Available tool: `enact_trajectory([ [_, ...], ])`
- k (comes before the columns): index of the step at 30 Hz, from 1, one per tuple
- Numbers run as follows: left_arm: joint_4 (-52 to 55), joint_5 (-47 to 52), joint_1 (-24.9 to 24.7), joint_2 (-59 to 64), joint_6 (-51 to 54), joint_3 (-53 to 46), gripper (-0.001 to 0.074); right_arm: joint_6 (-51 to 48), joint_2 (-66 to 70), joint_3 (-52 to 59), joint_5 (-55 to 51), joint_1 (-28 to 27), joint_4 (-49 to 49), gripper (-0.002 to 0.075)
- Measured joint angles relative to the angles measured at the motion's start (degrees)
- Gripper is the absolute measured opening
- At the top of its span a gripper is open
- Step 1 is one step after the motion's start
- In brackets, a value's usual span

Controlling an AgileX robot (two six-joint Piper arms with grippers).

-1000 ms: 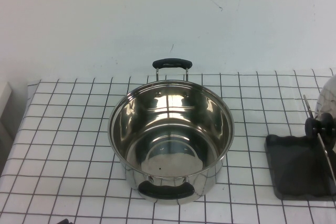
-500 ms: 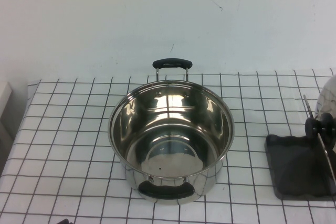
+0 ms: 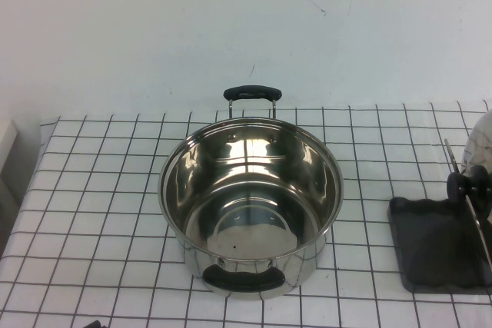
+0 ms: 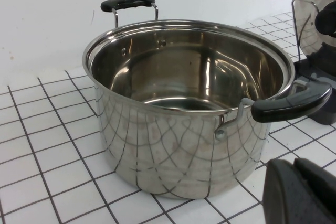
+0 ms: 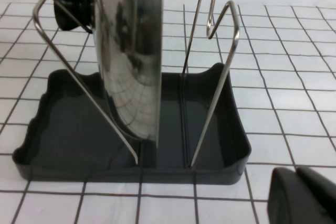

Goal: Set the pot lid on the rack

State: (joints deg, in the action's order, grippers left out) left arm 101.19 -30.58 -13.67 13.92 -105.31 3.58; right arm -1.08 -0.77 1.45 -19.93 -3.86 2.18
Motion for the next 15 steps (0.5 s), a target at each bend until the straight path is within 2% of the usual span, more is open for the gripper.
enact_trajectory([
  [10,-0.49,0.0,0.0,0.0,0.2,0.0,-0.0001,0.0,0.0,0.0,0.0,0.0,0.0,-0.0003],
  [13,-5.77,3.37,0.0,0.0,0.35,-0.52,-0.0001,0.0,0.0,0.0,0.0,0.0,0.0,-0.0003],
  [15,-14.4,8.68,0.0,0.0,1.34,-1.69,-0.0001,0.0,0.0,0.0,0.0,0.0,0.0,-0.0003],
])
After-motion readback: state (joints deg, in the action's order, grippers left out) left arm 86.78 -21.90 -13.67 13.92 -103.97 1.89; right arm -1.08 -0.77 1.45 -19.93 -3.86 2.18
